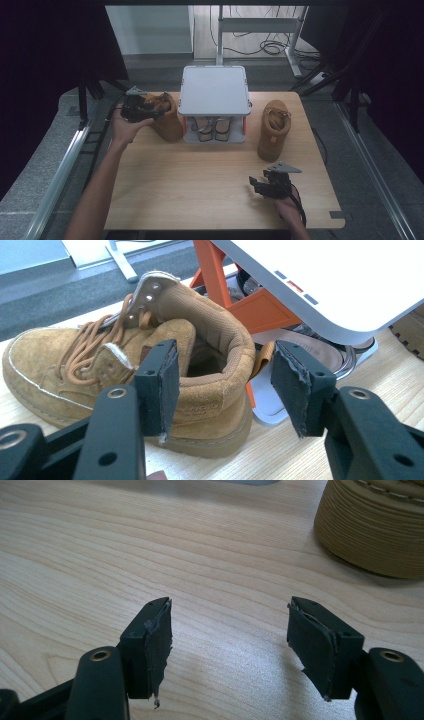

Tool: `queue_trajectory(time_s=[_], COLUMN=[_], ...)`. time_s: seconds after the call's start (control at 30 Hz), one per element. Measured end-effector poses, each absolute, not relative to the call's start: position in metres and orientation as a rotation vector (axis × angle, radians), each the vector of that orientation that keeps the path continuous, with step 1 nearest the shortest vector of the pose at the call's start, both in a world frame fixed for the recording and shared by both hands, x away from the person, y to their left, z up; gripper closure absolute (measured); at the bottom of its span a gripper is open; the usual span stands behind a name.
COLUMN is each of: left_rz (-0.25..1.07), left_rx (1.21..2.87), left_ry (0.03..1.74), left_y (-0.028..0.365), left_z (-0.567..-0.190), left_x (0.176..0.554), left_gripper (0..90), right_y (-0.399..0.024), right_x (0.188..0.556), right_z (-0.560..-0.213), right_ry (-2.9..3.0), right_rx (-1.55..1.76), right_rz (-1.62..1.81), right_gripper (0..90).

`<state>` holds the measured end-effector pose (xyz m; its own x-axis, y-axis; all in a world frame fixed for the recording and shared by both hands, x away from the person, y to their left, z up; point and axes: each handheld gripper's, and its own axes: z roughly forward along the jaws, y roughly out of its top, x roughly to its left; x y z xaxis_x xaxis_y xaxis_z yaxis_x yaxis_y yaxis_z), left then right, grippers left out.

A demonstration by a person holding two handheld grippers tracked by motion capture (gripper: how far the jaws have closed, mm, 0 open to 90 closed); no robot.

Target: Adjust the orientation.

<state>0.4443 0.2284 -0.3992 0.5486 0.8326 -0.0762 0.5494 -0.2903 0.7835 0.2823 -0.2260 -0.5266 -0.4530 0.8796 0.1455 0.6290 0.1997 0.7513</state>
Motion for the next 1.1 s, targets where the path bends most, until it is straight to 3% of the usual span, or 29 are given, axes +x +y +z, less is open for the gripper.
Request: queue_trajectory(time_s=[0.83, 1.1], left_rz=[0.386, 0.421], left_rx=[2.098, 2.111], left_ry=[1.083, 1.126], left_y=[0.197, 0.192], left_z=[-0.425, -0.43], left_x=[0.475, 0.479], left_gripper=[45.2, 58.2], right_y=[-0.228, -0.228], right_x=[0.284, 0.284], right_z=[-0.529, -0.529], right_ry=[2.155, 2.153], right_rx=[1.428, 1.433], right_rz=[1.107, 1.107], right_gripper=[34.9, 34.9])
